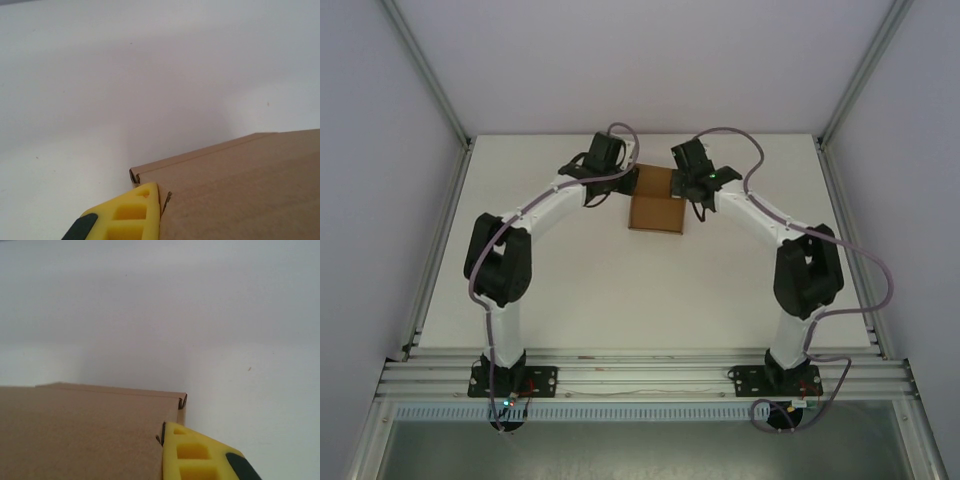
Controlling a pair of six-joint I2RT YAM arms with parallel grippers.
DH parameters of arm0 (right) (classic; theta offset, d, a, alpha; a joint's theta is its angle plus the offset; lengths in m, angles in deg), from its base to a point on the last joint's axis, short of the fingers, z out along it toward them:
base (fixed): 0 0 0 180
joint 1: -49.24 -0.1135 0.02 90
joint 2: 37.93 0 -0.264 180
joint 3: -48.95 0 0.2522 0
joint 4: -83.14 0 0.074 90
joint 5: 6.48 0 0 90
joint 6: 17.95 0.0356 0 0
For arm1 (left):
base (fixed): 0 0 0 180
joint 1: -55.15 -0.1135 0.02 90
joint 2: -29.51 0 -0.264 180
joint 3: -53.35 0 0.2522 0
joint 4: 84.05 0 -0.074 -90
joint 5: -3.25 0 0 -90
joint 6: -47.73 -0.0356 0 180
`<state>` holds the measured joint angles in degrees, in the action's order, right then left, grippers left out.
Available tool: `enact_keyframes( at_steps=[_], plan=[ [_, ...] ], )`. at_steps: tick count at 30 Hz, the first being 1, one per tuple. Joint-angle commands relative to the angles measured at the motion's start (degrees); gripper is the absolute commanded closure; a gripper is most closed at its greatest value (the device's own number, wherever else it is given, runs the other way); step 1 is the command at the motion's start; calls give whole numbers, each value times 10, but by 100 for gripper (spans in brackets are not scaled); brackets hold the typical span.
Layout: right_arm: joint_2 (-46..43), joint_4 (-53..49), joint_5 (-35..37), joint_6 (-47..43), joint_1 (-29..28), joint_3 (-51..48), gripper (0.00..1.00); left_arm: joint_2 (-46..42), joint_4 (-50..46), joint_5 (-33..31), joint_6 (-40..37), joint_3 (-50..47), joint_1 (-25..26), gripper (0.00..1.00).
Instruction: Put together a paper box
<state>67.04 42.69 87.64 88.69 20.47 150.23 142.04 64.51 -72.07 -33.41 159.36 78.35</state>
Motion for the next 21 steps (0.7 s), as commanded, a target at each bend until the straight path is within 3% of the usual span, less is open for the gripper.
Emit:
enact_keyframes(
  at_steps=[1,7,12,16,21],
  plan=[
    [30,41,37,73,-10,10,96,25,38,-42,128,32,8,100],
    [71,49,38,98,-15,31,97,68,41,-46,174,70,16,100],
    [79,50,68,99,-25,30,97,87,34,-102,129,77,39,100],
    [68,88,93,90,-34,-13,97,80,30,-138,84,41,58,100],
    [37,149,133,77,-48,-92,97,45,77,-130,101,-52,64,100]
  ],
)
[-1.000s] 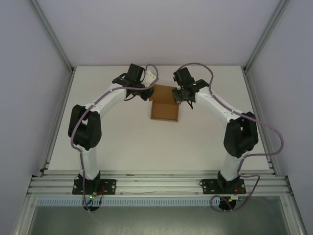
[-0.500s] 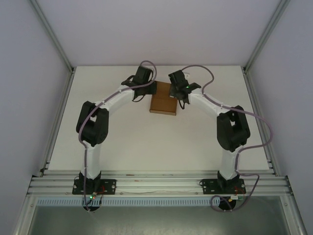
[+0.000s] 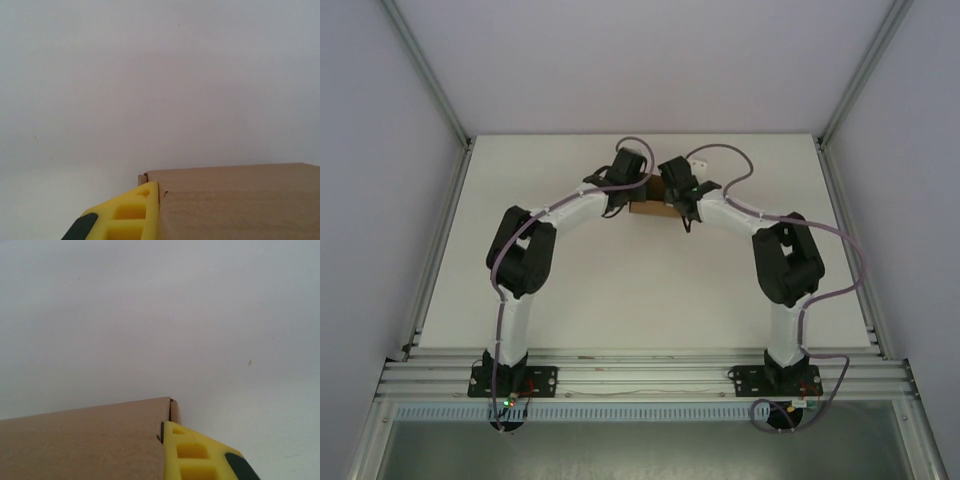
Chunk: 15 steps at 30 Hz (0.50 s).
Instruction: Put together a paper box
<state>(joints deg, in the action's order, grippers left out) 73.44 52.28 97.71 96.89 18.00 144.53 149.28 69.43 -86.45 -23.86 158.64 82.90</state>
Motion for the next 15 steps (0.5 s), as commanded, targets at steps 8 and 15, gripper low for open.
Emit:
enact_keyframes(
  at_steps=[8,15],
  plan=[
    [-75,179,47,-28,-40,-159,97,-94,120,65,41,-163,20,82],
    [-100,256,59,-99,-55,-229,97,-170,106,71,39,-192,20,33]
  ],
)
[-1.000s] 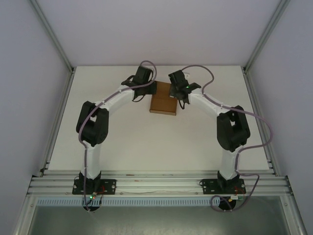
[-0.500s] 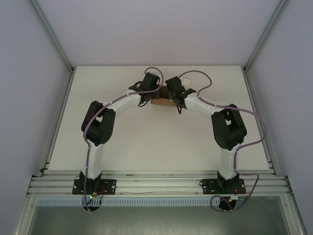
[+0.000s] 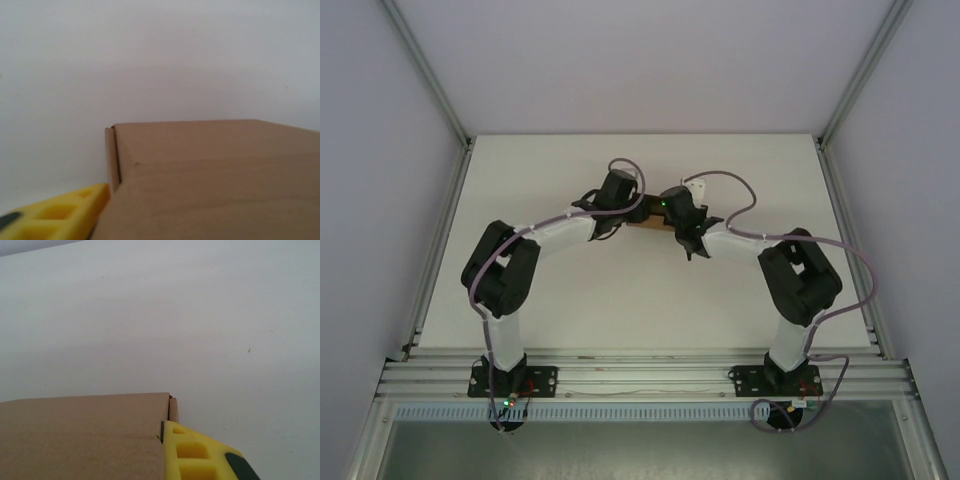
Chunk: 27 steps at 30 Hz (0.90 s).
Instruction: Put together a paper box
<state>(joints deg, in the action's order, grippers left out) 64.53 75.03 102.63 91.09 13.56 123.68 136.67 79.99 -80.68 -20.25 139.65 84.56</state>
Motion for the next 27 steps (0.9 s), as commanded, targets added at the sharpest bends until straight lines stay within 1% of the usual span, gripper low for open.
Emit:
enact_keyframes(
  at_steps=[1,3,5,9,11,13,16,20,23,25,27],
  plan=[
    [-10,35,14,-53,-15,-26,97,-53,-5,13,3,-3,3,27],
    [-4,48,22,-73,-22,-36,97,-72,-16,15,2,-8,3,17],
    [0,59,26,-86,-26,-40,97,-89,-32,-1,13,-13,2,0],
    [-8,102,29,-112,-30,-66,97,-119,-92,-64,31,-3,-2,0],
    [-12,115,13,-136,-31,-76,97,-127,-124,-98,41,15,-9,0],
    [-10,125,1,-156,-33,-82,96,-125,-128,-94,48,28,-25,0],
    [-3,153,1,-179,-37,-94,94,-91,-132,-41,70,50,-56,0],
    [-3,172,-5,-196,-41,-108,92,-22,-113,84,83,75,-86,0],
    [-10,182,-8,-202,-44,-118,88,18,-89,156,93,85,-97,1],
    [-14,183,-11,-203,-45,-122,86,40,-72,179,107,84,-99,7],
    [-19,184,-23,-204,-46,-125,83,53,-63,187,115,79,-99,13]
  ],
)
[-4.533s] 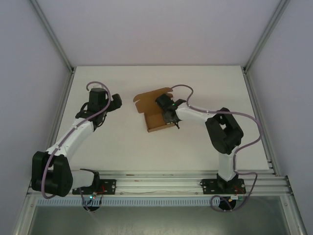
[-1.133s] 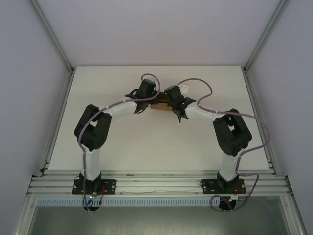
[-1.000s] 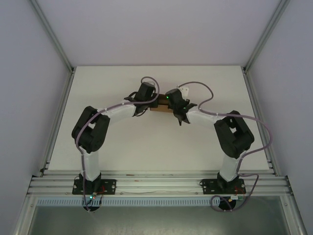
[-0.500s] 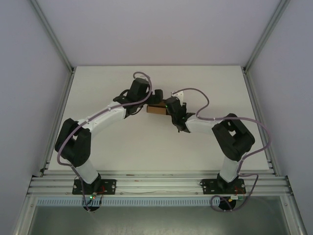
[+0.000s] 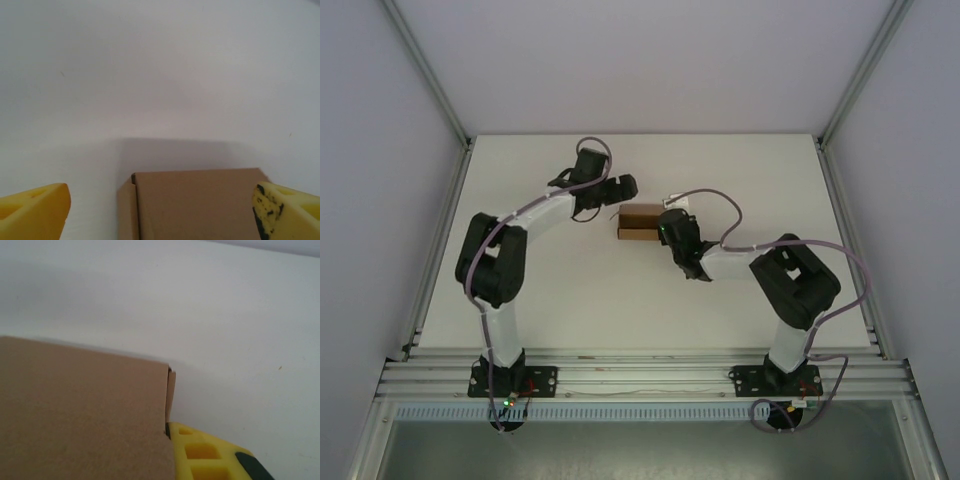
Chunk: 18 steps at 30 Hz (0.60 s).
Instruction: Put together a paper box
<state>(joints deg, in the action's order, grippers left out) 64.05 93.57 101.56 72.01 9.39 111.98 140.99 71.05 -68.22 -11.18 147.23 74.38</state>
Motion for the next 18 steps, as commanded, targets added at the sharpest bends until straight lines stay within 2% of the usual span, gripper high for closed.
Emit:
enact_keyframes(
  at_steps=[1,8,13,16,18],
  plan=[
    [-19,0,-17,-14,-4,-10,82,15,27,67,26,1,3,15],
    [-51,-15,-38,12,-6,-38,71,28,58,76,43,-66,3,33],
    [-127,-66,-53,45,-6,-84,49,34,58,56,32,-84,3,41],
    [-192,-128,-77,64,-6,-110,31,35,68,50,23,-91,2,48],
    [-226,-171,-88,81,-6,-124,24,38,78,53,15,-100,2,52]
  ],
)
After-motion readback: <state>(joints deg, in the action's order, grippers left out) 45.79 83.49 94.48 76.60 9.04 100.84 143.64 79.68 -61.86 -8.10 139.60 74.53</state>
